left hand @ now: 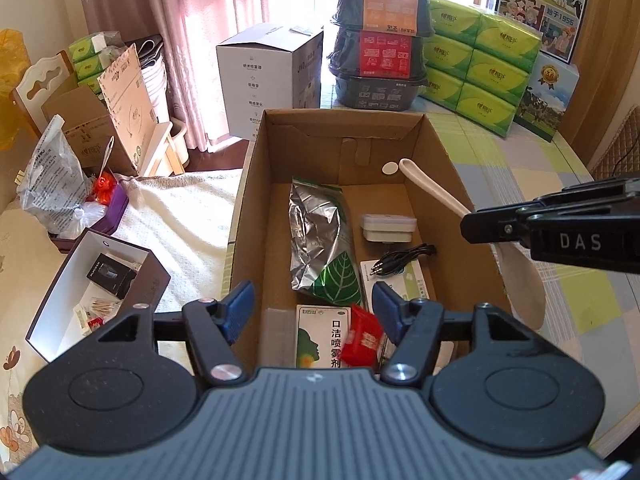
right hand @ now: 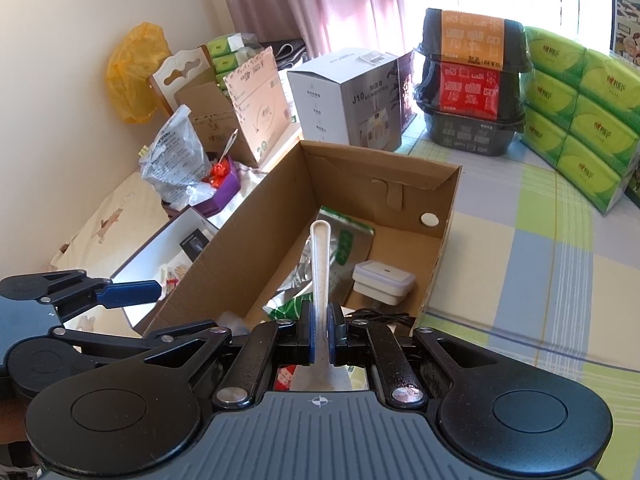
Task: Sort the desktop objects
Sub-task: 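Open left tool to drop container while right tool releases spoon into box, then lift both open tools up and away from the cardboard box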
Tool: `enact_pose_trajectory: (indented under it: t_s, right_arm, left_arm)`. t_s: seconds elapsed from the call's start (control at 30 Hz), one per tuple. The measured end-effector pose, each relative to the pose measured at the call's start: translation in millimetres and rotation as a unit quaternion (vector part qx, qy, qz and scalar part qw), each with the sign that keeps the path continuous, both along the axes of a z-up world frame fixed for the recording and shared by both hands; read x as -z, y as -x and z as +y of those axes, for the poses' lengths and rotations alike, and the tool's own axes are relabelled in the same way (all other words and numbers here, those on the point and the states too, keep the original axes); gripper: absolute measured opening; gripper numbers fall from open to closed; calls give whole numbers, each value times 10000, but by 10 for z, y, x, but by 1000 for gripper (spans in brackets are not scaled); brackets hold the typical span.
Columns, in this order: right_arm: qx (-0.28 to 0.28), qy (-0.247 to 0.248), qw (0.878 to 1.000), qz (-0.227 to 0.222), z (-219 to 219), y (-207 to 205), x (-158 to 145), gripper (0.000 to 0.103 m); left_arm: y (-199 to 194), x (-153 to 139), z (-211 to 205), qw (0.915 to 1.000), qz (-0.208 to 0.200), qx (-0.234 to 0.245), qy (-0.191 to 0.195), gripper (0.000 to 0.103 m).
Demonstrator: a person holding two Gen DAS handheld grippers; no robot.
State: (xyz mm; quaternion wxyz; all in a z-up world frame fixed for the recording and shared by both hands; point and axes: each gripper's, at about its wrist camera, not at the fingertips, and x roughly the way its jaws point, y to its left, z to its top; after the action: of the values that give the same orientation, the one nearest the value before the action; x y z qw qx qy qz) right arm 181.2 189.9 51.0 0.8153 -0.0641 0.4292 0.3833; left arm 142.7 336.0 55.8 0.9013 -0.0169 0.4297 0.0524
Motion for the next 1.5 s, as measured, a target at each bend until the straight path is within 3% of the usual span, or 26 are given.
enact_pose_trajectory:
  t_s: [0.33,0.53,0.63,1.0,1.23,1.5]
  right_arm:
    - [7,-19,10000,52,5,-18,26,3]
    - [60,-478,9976,502,8,-89,60,5]
    - [98,-464,9980,427,4,-99,37,7]
    - [259,-360,9983,370,-128,-127,67,37]
    - [247,-275,9987,361,-154,-100,92,49]
    - [209,-237,9988,369,-162,-53,104,69]
  left_arm:
    - [-9,20,-18,10000,30,11,3,60]
    - [-20,35,-19,10000,59,-3,-7,61]
    - [-11,62,-13,10000,84,-9,-24,61]
    - [2,88,-10,9999,111,-24,-32,66]
    - [31,89,15,9999,126,-57,-67,69]
    - [48,55,7,9997,169,-48,-157,80]
